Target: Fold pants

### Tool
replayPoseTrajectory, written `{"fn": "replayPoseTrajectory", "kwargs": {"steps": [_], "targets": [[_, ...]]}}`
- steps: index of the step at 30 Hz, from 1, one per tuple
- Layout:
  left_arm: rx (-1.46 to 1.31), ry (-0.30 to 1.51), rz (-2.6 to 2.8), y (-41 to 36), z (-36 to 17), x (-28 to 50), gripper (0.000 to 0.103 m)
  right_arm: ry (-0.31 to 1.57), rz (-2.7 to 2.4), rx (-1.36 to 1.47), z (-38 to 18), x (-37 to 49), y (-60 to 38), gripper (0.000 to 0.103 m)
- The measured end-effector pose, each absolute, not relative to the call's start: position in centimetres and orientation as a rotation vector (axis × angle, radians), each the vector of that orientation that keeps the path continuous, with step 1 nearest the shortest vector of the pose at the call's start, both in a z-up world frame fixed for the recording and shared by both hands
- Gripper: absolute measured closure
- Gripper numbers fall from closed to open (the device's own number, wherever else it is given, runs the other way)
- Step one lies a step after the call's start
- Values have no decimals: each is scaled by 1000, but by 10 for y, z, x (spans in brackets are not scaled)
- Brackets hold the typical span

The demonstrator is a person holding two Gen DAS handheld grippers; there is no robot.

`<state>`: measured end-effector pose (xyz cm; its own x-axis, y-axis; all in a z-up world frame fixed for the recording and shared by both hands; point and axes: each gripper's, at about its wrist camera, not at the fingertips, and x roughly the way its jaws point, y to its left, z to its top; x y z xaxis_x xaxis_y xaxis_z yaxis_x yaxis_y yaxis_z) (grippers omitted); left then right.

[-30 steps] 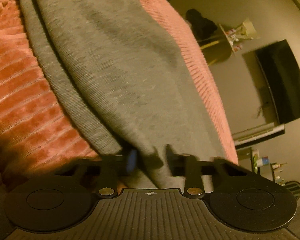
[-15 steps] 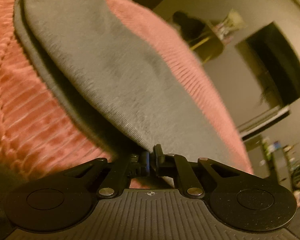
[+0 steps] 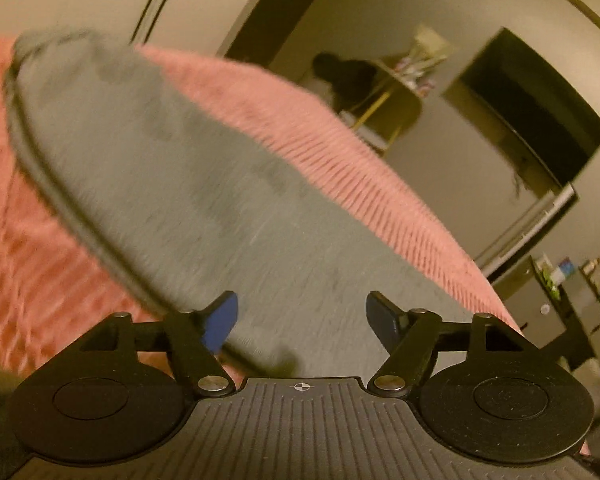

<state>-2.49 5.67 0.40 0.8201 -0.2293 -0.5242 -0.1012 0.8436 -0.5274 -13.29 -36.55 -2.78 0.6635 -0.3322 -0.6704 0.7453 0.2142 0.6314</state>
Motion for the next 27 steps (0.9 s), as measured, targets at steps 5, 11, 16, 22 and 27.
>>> {"fn": "replayPoseTrajectory", "kwargs": {"steps": [5, 11, 16, 22, 27], "targets": [[-524, 638, -138, 39, -6, -3, 15, 348, -727, 1276, -43, -140, -379, 62], [-482, 730, -175, 31, -33, 9, 15, 285, -678, 1285, -39, -135, -385, 58], [-498, 718, -180, 36, -36, 4, 14, 208, -654, 1368, -41, -146, -386, 33], [-467, 717, -181, 27, -34, 8, 14, 238, -605, 1378, -47, -135, -389, 33], [-462, 715, -181, 26, -35, 11, 14, 274, -603, 1250, -40, -117, -388, 80]]}}
